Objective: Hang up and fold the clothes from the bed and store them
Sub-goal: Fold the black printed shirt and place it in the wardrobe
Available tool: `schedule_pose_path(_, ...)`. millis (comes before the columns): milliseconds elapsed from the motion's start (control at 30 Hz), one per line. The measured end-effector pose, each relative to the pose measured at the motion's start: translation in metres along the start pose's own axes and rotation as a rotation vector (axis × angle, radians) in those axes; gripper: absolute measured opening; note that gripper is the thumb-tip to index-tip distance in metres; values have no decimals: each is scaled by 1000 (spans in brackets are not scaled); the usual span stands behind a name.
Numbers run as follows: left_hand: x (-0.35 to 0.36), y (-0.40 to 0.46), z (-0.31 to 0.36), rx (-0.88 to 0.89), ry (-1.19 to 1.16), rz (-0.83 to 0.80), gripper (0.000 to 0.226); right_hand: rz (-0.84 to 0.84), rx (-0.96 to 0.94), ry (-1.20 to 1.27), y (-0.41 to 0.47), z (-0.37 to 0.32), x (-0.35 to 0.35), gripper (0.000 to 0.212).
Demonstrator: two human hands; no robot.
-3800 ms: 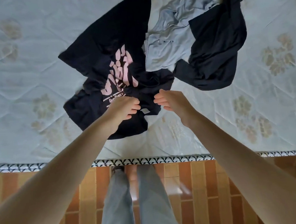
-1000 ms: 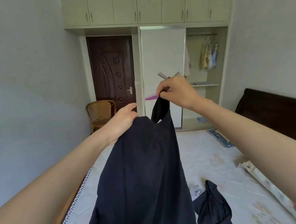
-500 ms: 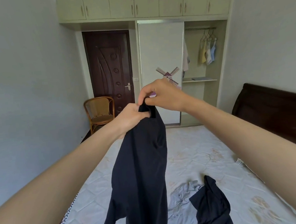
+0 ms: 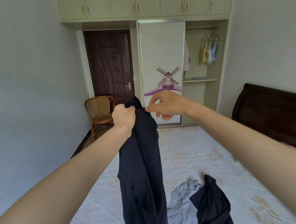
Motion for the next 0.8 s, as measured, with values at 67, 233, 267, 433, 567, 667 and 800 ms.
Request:
schedule_pose_path(67,2,-3,1,-1,4,38,27,-115,130,63,-2,1,7,27)
schedule_pose_path(233,5,-4,0,1,20,115,29,-159,361,424,2,1,26,36)
schedule_pose_path(267,4,-4,-1,-8,22,123,29,-134,375,496,3,0,28,36)
schedule_pose_path(433,0,2,-6,-44,12,137,29,-106,365,697,4,-11,32,39)
schedule_pose_path(567,-9,9,-10,-57,-38,124,25,15,268,440,5,-12,34,37)
schedule_pose_path(667,-22,22,-15,-97,-127,87,20,64,192,353,6,-6,29,36)
schedule_pose_path(800,-49,41,-17,-133,-172,91,25,107,26,248,8,4,14,47)
Point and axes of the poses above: each hand's wrist, its own y-axis towards the middle knuckle, its own x-axis out of the palm, z = x × y, the point moved 1 cm from there along y, towards the middle knuckle, and after that the axes turned 9 degrees about z, right-handed, at the moved point
